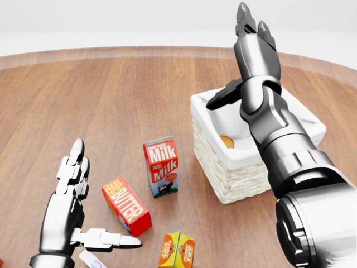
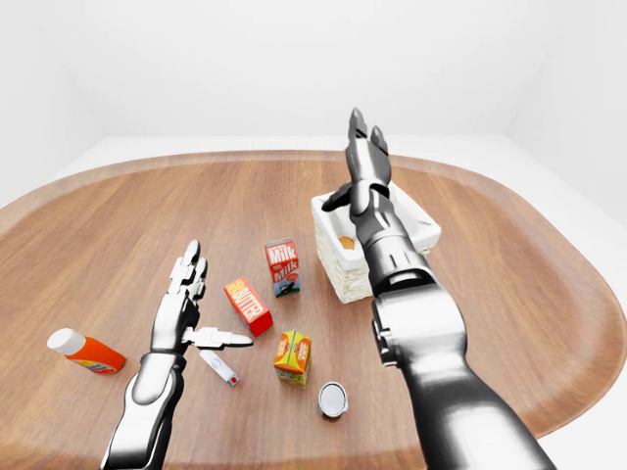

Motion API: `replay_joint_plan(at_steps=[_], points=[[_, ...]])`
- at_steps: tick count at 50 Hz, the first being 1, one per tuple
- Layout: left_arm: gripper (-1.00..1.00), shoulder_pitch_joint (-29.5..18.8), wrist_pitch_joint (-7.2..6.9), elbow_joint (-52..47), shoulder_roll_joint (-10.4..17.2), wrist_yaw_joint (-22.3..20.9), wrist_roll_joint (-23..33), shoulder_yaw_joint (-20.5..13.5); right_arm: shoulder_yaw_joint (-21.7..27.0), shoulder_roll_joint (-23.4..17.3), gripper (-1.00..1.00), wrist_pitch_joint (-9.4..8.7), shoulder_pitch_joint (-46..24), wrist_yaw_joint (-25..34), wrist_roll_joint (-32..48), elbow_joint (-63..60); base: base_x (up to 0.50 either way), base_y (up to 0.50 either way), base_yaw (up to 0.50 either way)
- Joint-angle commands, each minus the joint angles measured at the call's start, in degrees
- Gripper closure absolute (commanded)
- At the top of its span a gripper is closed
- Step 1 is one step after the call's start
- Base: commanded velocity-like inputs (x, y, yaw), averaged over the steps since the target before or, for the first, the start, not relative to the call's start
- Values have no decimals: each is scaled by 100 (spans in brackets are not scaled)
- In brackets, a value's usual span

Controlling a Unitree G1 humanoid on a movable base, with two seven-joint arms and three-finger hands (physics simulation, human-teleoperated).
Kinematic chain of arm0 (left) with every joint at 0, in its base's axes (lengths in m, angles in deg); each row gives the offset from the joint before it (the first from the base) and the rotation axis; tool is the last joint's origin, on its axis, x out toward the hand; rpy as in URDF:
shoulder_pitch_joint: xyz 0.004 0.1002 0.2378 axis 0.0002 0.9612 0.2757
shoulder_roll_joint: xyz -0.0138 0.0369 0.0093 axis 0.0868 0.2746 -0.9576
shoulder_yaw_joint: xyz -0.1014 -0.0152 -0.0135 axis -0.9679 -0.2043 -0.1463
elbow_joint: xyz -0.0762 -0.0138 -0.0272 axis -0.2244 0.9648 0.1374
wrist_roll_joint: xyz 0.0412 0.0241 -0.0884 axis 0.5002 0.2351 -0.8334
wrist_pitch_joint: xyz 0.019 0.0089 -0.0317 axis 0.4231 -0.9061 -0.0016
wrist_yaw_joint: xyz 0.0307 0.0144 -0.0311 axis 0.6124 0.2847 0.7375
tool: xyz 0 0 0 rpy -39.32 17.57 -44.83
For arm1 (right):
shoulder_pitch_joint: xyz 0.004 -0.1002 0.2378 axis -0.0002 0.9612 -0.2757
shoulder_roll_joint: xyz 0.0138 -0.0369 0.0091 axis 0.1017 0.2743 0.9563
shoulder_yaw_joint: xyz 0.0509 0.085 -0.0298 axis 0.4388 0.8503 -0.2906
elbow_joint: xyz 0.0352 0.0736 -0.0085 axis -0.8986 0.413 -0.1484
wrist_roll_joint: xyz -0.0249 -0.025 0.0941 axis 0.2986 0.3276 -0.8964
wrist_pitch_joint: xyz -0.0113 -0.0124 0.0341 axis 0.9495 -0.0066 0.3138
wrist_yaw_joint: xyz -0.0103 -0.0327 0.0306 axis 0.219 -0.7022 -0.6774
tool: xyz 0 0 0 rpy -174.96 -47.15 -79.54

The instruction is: Pick up the alphabet soup and the tomato sauce, and put them in the basket.

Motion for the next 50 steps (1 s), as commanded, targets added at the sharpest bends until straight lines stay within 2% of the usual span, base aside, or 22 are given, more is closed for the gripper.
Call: replay_joint_plan(at_steps=[1,23,38,43,50], points=[[-100,-28,0,38,5,-9,-23,-9,22,23,-100,0,10,31,-488,-190,0,0,0],[-100,-28,0,38,4,-9,-24,-9,-59,100,-100,0,241,51,-852,-720,0,0,0],[-100,-83,0,49,1,31,-62,-43,-55,185,-100,0,673,279,-1144,-1664,0,0,0],[-100,-92,0,70,3,41,-72,-48,-61,261,-100,0,879,441,-1240,-2248,0,0,0],[-100,-83,0,72,8,39,-64,-43,-83,465,-100,0,1410,804,-1429,-3853,0,0,0]])
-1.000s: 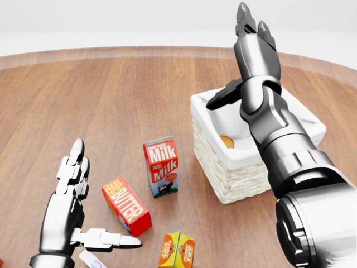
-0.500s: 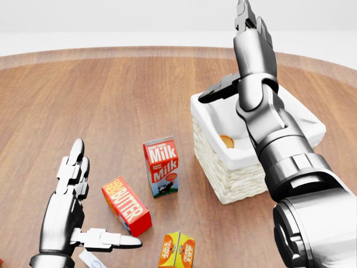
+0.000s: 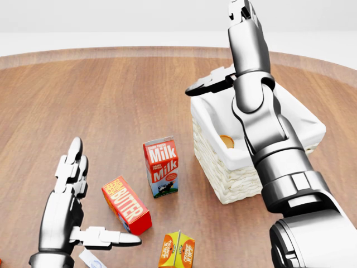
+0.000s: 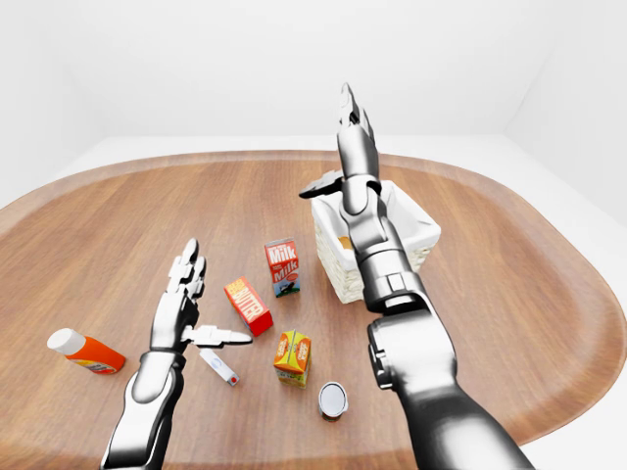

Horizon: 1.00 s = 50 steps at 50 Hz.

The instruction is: Pick up the alphabet soup and the tomato sauce, and put them in the basket.

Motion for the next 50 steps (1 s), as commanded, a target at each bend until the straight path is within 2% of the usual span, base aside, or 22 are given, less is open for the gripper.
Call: replay_joint_plan(at_steps=[1,3,4,10,12,17,19,24,28,31,50], points=[[-100,-26,0,50,10,-4,-30,-14,-35,229,-100,0,622,389,-239,-1766,0,0,0],[-100,-21,0,49,11,-9,-33,-16,-52,263,-100,-34,725,419,-236,-1956,0,0,0],[-100,1,0,-7,7,-10,-29,-10,-52,299,-100,-113,826,467,-262,-2185,0,0,0],[-100,2,0,-33,6,-15,-20,-4,-62,351,-100,-324,1078,588,-288,-2735,0,0,0],[-100,1,0,-25,6,-15,-18,-3,-65,362,-100,-351,1159,605,-297,-2865,0,0,0],[-100,9,0,-21,8,-23,-14,-2,-109,463,-100,-588,1484,738,-309,-3536,0,0,0],[-100,17,0,-38,9,-27,-14,-2,-112,478,-100,-617,1545,762,-320,-3647,0,0,0],[-100,-1,0,35,10,-27,-10,-5,-125,547,-100,-844,1843,883,-377,-4283,0,0,0],[-100,24,0,19,9,-32,-1,4,-143,574,-100,-954,2011,947,-377,-4603,0,0,0],[-100,25,0,23,7,-31,3,5,-144,586,-100,-1000,2086,975,-380,-4753,0,0,0],[-100,21,0,33,8,-31,12,6,-294,783,-100,-1000,2877,1212,-258,-5999,0,0,0]])
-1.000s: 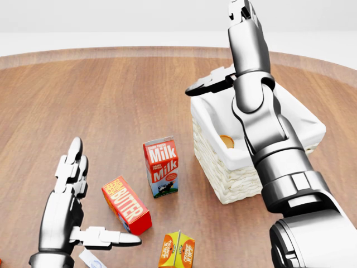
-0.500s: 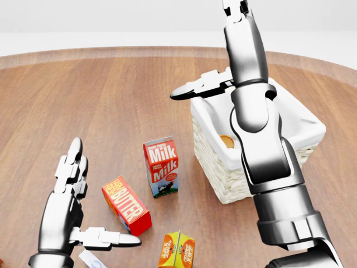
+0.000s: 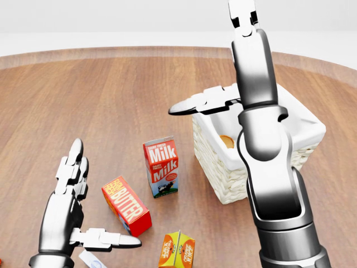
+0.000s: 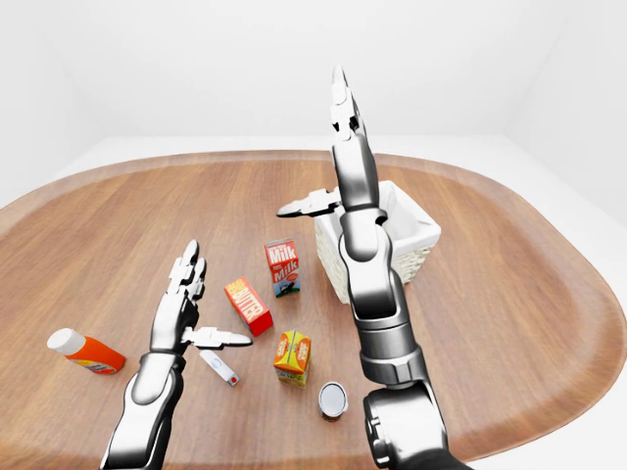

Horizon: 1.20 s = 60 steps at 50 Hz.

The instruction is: Pick up the alphabet soup and the tomato sauce, and put them in the basket.

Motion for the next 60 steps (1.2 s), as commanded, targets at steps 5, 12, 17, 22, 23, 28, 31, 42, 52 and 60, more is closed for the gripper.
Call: replay_joint_plan(at_steps=[5,12,17,22,23,28,31,42,52,60], points=[[-100,-21,0,31,6,-14,-19,-10,-121,176,-100,0,662,194,93,-1013,0,0,0],[-100,-9,0,5,1,-10,-13,-3,-193,252,-100,0,1102,242,153,-1428,0,0,0],[-100,-2,0,38,2,-7,-14,-4,-233,303,-100,0,1312,305,171,-1745,0,0,0],[-100,-11,0,39,6,-8,-19,-13,-323,357,-100,0,1649,268,206,-1923,0,0,0],[-100,-5,0,25,4,-8,-16,-10,-312,376,-100,0,1565,374,236,-2089,0,0,0],[-100,-8,0,35,5,-9,-15,-9,-376,416,-100,0,1746,444,278,-2349,0,0,0],[-100,-12,0,57,5,-6,-13,-10,-449,447,-100,0,1896,500,322,-2535,0,0,0],[-100,8,0,4,4,-13,-7,-7,-514,458,-100,0,2480,544,331,-2915,0,0,0],[-100,2,0,81,4,1,7,-2,-476,387,-100,0,3042,528,253,-3145,0,0,0],[-100,18,0,3,2,0,9,3,-610,428,-100,47,3438,482,286,-3256,0,0,0]])
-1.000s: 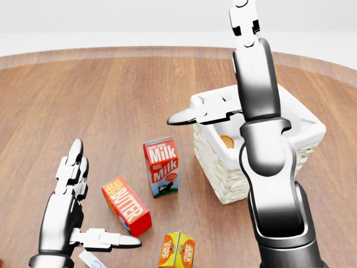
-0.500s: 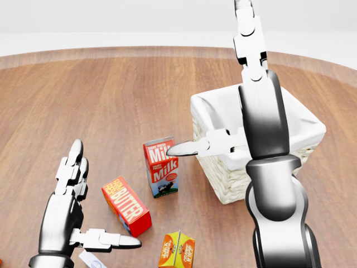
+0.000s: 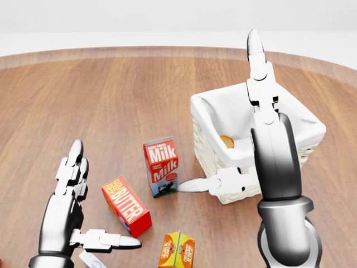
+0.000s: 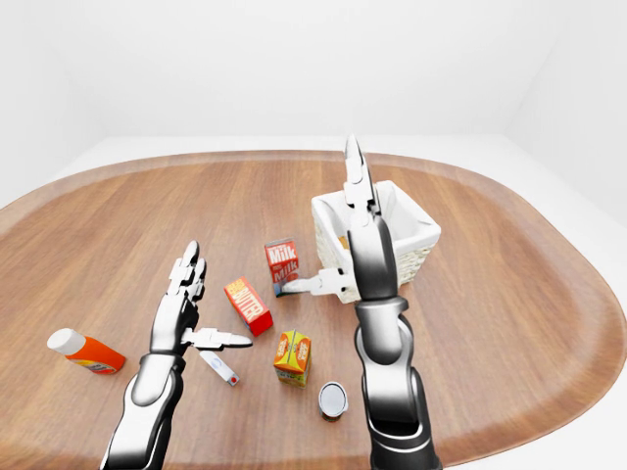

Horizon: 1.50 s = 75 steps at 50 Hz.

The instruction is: Pick up the alphabet soup and the tomato sauce, and put them in the basket.

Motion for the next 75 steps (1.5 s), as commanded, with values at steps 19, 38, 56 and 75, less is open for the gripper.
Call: replay_joint_plan(at_steps=[19,38,56,75], points=[[-100,-29,0,29,5,-2,-19,-16,-272,-49,-100,366,1336,-72,-45,-660,0,0,0],[-100,-33,0,45,7,2,-21,-24,-687,-165,-100,439,1930,-168,73,-1094,0,0,0],[-100,-11,0,32,6,2,-14,-21,-1010,-383,-100,853,2611,-481,91,-1068,0,0,0],[-100,-16,0,25,8,-1,-15,-22,-1386,-607,-100,868,2933,-960,165,-936,0,0,0]])
